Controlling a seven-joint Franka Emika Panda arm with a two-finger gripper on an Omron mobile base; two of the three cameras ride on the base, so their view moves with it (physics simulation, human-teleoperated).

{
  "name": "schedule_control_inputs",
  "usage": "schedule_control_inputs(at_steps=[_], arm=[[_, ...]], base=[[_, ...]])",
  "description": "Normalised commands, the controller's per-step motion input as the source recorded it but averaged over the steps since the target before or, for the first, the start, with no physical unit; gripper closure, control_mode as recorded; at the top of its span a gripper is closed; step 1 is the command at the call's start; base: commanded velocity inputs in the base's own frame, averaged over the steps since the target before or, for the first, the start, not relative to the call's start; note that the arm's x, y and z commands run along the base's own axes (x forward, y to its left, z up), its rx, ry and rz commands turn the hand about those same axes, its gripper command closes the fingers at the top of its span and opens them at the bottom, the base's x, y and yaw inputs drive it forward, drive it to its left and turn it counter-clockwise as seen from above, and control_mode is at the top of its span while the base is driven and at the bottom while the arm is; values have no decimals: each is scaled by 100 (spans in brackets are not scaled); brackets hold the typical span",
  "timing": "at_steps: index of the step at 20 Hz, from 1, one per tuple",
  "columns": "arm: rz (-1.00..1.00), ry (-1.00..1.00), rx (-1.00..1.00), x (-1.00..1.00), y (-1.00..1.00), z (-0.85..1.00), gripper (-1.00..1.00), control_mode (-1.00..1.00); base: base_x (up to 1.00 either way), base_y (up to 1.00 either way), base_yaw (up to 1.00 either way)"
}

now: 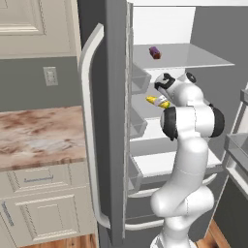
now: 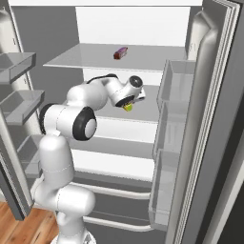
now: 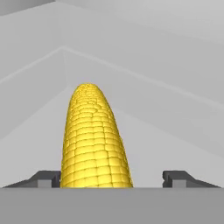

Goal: Pick corn from the fridge and place it on the plate on the counter.

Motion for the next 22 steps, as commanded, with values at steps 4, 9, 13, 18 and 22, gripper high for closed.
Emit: schedule_control_inputs(at_steps=[4, 9, 13, 18, 22], arm=[[0, 0, -1, 0, 4, -33, 100, -100], [0, 0, 0, -2, 2, -25, 100, -100], [-1, -1, 4, -18, 0, -3, 100, -100], [-7, -3, 9, -21, 0, -4, 100, -100], [-6, 0, 2, -37, -6, 14, 100, -100]], base=[[0, 0, 0], [0, 0, 0], [0, 0, 0], [0, 0, 0], [0, 0, 0]])
